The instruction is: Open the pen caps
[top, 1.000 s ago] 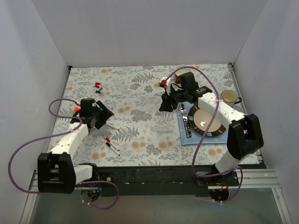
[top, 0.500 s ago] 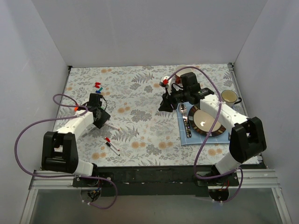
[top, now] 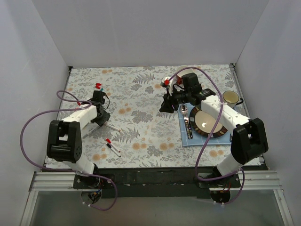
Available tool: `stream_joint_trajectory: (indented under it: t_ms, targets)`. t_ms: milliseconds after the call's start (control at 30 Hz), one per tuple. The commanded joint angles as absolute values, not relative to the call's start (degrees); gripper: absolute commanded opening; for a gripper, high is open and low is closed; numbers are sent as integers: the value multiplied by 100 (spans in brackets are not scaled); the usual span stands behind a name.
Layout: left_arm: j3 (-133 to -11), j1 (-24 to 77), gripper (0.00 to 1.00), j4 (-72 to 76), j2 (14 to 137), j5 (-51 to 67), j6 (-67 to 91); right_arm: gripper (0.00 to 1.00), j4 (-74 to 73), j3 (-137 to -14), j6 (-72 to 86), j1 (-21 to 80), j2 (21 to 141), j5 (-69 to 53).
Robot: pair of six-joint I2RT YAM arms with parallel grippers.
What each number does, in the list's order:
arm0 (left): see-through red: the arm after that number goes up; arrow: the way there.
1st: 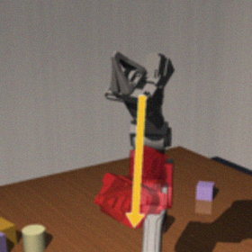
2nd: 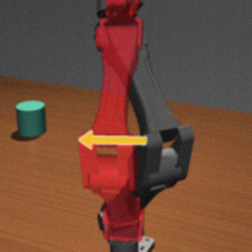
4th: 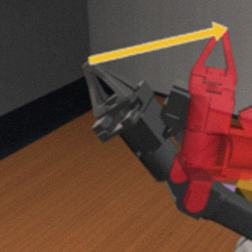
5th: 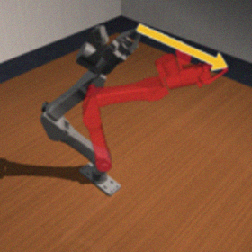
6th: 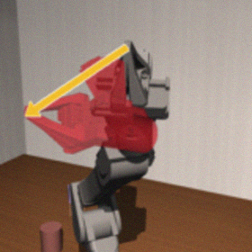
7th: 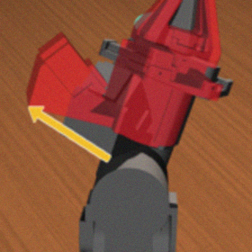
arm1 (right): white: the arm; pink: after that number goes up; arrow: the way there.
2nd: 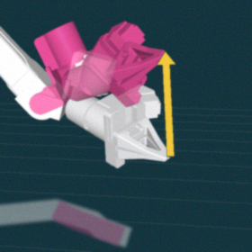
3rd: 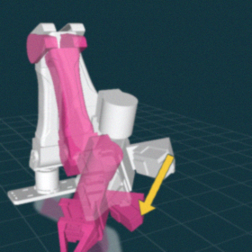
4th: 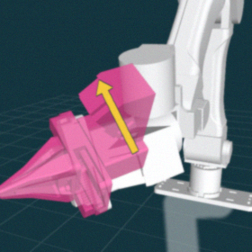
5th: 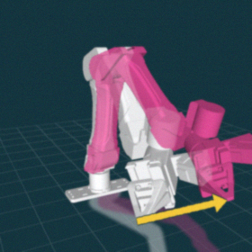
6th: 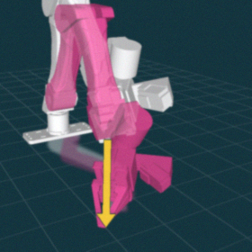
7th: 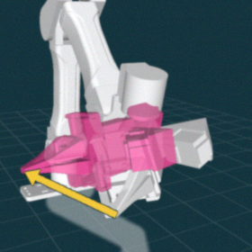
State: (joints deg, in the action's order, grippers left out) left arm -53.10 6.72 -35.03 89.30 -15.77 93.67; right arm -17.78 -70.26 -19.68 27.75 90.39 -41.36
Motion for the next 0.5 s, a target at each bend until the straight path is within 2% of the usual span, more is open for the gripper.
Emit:
stream_joint_trajectory:
  t_ms: [0,467]
  targets:
    - [-5686,694,29,-3612,9245,-1828,9439,46,-1565,-6952,-1942,2768,8930,-4271]
    - [-5677,686,28,-3717,9606,-2196,9615,46,-1565,-6943,-1925,2760,8895,-4333]
